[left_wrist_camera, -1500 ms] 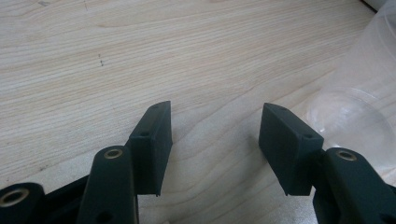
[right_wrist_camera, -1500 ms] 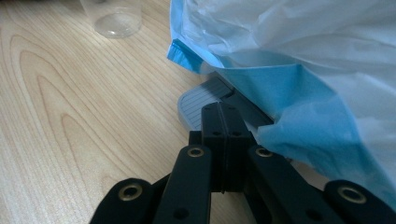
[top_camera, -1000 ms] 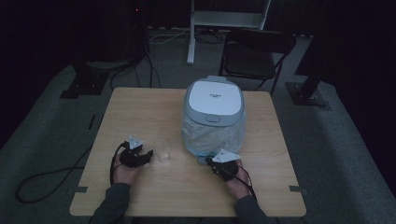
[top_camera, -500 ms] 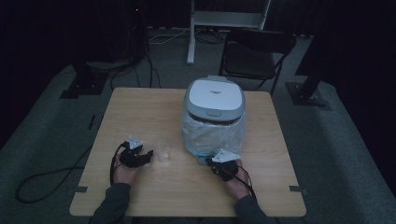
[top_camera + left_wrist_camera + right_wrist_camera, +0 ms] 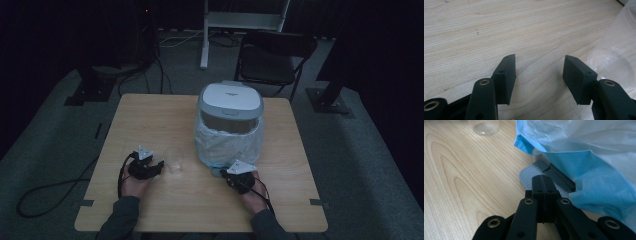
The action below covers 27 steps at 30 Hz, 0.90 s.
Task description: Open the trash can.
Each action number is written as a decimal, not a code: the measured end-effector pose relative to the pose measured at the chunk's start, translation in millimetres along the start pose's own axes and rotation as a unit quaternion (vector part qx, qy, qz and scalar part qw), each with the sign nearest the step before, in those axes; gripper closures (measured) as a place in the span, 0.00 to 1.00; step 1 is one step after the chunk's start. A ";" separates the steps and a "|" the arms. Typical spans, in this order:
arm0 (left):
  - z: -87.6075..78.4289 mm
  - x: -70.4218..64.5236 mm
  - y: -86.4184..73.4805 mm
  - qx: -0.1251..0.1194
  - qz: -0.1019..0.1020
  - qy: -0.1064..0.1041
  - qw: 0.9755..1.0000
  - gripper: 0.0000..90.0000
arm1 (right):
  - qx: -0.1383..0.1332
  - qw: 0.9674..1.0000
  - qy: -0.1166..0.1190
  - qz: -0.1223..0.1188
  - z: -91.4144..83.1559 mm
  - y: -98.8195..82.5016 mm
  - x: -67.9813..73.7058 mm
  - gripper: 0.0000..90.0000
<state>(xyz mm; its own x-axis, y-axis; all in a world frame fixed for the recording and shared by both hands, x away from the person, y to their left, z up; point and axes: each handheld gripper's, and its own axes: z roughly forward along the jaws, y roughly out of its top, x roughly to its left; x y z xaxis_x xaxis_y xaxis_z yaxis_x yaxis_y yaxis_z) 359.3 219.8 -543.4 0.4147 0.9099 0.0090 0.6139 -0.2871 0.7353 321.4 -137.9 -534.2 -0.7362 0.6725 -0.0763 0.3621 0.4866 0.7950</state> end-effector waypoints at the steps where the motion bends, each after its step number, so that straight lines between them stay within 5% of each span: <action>1: 0.0 0.0 0.0 0.000 0.000 0.000 1.000 0.50 | 0.000 1.000 -0.001 -0.003 0.2 0.0 0.3 1.00; 27: -0.1 0.1 0.0 0.000 0.000 -0.001 1.000 0.50 | 0.003 1.000 -0.001 0.002 3.7 -3.1 1.1 1.00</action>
<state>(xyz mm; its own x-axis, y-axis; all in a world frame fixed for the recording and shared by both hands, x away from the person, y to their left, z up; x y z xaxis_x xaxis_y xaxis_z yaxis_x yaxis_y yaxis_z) 359.2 219.9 -543.4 0.4158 0.9094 0.0081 0.6138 -0.2872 0.7354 321.6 -136.6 -539.0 -0.7334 0.6759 -0.0734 0.3697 0.4871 0.7912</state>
